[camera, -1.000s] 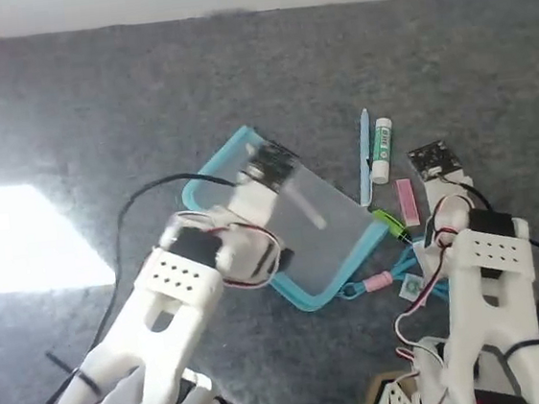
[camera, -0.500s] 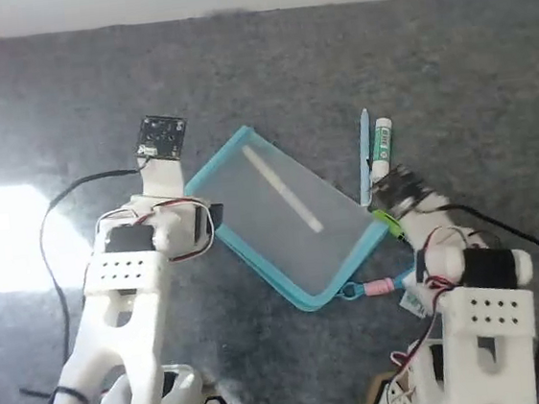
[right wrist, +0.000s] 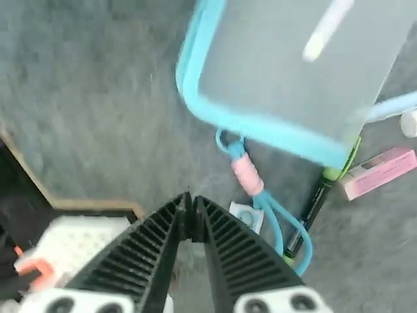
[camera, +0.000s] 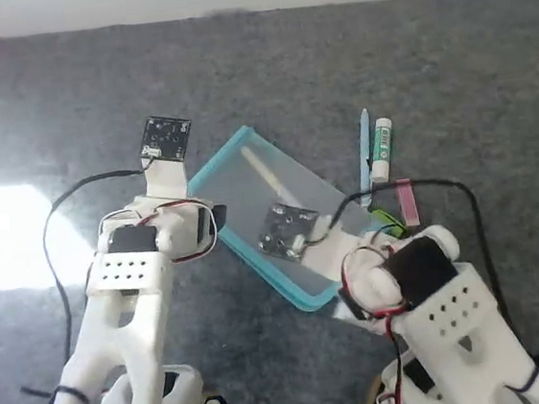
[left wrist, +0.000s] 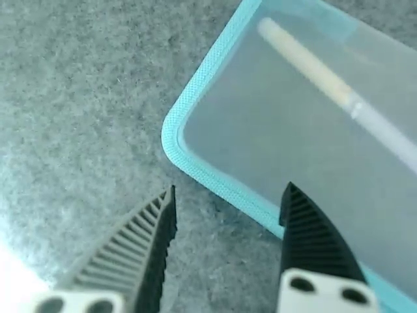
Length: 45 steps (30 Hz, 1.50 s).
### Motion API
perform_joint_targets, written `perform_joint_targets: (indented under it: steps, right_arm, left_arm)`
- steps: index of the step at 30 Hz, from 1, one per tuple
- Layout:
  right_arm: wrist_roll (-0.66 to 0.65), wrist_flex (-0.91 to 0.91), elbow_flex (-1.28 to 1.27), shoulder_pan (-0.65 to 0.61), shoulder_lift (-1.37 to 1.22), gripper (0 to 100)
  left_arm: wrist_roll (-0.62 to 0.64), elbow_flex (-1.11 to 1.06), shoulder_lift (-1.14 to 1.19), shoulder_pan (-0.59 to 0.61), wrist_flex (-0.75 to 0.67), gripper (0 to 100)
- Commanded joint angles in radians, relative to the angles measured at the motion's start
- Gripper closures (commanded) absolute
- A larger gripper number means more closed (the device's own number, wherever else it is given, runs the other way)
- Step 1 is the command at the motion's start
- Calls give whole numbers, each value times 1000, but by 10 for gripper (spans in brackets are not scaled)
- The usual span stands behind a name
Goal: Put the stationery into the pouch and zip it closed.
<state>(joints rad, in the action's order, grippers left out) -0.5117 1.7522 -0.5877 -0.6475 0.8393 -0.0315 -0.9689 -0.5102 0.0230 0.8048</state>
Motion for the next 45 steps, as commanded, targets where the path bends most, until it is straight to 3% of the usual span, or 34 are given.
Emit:
perform_joint_targets:
  steps: [1, 3, 5, 8, 10, 15, 19, 29, 45]
  right_arm:
    - [89, 35, 123, -31, -15, 991]
    - [118, 35, 157, 21, -15, 988]
    - [133, 30, 167, 162, -22, 963]
    - [118, -62, 133, 427, -42, 868]
    - [49, -147, 80, 501, -91, 795]
    - [-130, -386, -68, 516, -260, 630]
    - [-244, -634, -262, 587, -242, 601]
    - [-221, -1001, -666, 545, -64, 601]
    - [-172, -1207, -738, 473, -64, 603]
  left_arm:
    - [8, 7, -28, 0, -18, 754]
    - [5, 7, -28, -5, -18, 754]
    - [5, 5, -28, -8, -11, 754]
    - [5, 13, -29, -23, 14, 752]
    - [5, 10, -29, -46, 17, 751]
    - [8, 5, -28, -81, 18, 751]
    - [3, -5, -28, -78, 11, 751]
    - [2, -12, -28, -78, -11, 752]
    - [2, -12, -28, -77, -9, 752]
